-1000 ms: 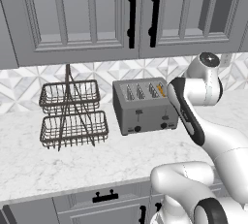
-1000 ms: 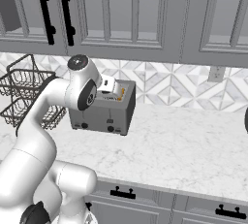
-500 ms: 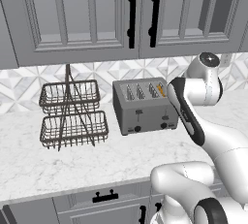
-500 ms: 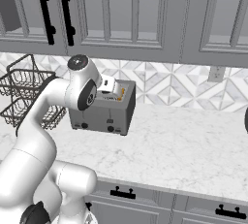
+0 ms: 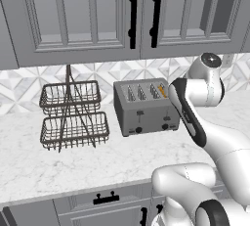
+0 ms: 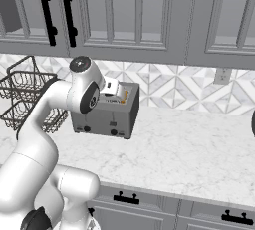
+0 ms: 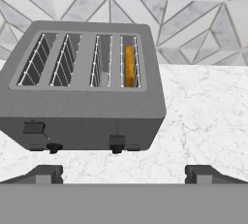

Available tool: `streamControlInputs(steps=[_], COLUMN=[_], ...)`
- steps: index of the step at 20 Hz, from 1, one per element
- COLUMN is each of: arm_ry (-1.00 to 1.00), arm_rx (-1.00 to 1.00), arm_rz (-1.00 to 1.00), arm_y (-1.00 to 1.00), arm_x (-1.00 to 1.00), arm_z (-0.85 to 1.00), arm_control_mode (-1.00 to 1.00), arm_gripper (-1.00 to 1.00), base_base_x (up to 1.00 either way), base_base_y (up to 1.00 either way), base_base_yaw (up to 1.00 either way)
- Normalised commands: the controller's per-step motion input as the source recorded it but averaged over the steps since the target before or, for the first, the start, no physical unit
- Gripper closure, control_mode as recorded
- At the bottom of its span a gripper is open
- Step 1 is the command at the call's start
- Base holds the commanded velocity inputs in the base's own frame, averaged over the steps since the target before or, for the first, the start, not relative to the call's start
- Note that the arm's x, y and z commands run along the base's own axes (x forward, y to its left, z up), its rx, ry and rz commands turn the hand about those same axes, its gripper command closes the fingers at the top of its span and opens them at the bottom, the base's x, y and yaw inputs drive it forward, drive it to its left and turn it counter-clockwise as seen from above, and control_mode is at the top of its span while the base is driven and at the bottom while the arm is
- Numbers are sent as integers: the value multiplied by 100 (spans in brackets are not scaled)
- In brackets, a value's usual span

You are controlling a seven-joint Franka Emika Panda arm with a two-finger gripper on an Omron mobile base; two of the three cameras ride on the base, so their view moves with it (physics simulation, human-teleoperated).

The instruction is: Start the toaster. Once the lever pops up, take the bread to the plate on the dining counter.

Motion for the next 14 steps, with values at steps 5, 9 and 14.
streamControlInputs(steps=[5, 9, 14], arm_ry=[0, 0, 0], arm_rx=[0, 0, 0], arm_rz=[0, 0, 0], arm_y=[0, 0, 0], arm_x=[0, 0, 0], arm_z=[0, 0, 0], arm_control_mode=[-100, -100, -100], arm_gripper=[-100, -100, -100], base_base_x=[0, 0, 0], base_base_y=[0, 0, 0], base_base_yaw=[0, 0, 0])
